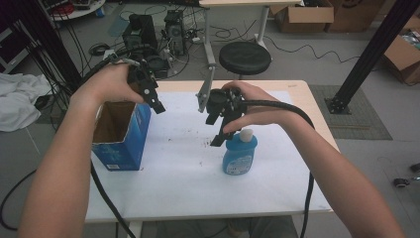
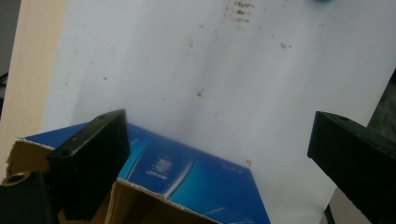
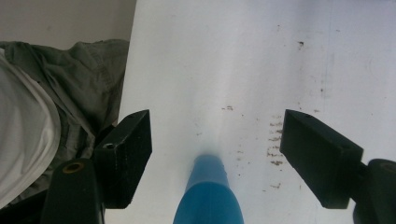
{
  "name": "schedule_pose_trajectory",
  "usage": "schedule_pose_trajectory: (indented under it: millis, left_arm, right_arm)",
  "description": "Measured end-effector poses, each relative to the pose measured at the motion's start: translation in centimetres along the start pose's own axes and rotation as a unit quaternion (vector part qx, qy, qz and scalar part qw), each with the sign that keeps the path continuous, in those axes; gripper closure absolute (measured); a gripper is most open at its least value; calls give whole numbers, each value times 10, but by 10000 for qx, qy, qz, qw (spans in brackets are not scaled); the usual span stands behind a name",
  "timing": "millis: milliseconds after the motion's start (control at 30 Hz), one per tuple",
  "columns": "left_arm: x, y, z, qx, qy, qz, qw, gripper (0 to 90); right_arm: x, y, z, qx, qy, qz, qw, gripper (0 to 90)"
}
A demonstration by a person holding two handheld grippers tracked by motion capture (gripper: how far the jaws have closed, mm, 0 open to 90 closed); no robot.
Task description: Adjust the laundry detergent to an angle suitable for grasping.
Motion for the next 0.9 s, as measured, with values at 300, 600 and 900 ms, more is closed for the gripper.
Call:
schedule_pose_trajectory:
  millis: [300, 600, 900]
  left_arm:
    - [-1, 1, 2, -3, -13, 12, 10000, 65]
    - [-3, 2, 4, 28, 0, 27, 10000, 65]
    - [-2, 3, 2, 41, 4, 47, 10000, 66]
  right_arm:
    - [1, 1, -2, -42, 53, -3, 10000, 252]
    - [3, 4, -2, -124, 141, 3, 9998, 252]
    - [3, 6, -3, -163, 134, -5, 9998, 249]
Point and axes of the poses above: each handheld gripper's, and its own axes: y roughly backward along the jaws, z roughly out of its top, x roughly to its left, the point moved 7 cm from there along -y, roughly forward along the jaws, and after that the axes turned 9 degrees about z, right-handed, at the moved point
